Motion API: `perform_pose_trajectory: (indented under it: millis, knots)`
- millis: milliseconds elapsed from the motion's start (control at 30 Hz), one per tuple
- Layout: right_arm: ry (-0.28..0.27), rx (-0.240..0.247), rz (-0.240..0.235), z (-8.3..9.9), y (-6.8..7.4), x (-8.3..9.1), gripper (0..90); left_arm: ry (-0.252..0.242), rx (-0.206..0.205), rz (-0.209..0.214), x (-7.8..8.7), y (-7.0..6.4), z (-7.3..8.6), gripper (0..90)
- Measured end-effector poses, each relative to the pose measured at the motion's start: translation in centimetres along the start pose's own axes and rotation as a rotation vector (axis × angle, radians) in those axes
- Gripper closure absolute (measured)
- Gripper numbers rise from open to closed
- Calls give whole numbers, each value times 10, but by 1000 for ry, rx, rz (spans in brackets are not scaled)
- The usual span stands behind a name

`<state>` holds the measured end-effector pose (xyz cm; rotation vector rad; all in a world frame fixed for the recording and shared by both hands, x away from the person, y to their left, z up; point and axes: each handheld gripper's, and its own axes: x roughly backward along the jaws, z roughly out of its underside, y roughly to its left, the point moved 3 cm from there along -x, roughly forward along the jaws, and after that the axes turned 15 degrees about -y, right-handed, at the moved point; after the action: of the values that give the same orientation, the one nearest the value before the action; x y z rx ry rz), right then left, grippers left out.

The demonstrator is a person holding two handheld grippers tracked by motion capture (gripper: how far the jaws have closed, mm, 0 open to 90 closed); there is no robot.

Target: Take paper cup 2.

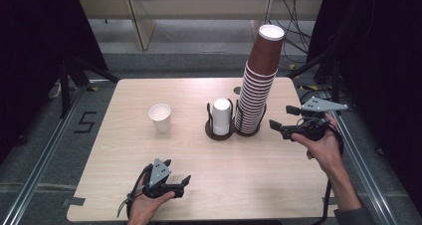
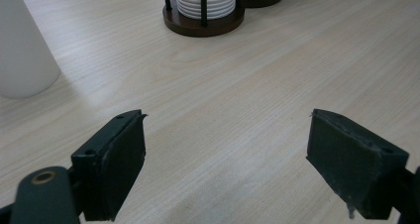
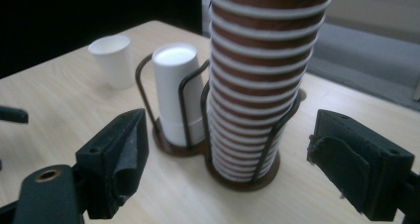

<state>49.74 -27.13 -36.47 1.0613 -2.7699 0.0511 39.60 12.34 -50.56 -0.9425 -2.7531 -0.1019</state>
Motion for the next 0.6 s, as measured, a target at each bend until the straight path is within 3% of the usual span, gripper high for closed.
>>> perform_pose_trajectory:
  millis: [267, 333, 600]
  knots:
    - [-46, 16, 1, -32, -6, -8, 158, 5, 2, 12, -2, 0, 1, 150]
    - [-57, 33, 21, -41, -6, -9, 157, 6, 1, 11, -2, 0, 1, 150]
    - [-87, 38, -4, -76, -5, -19, 156, 8, -1, 16, -3, 0, 1, 150]
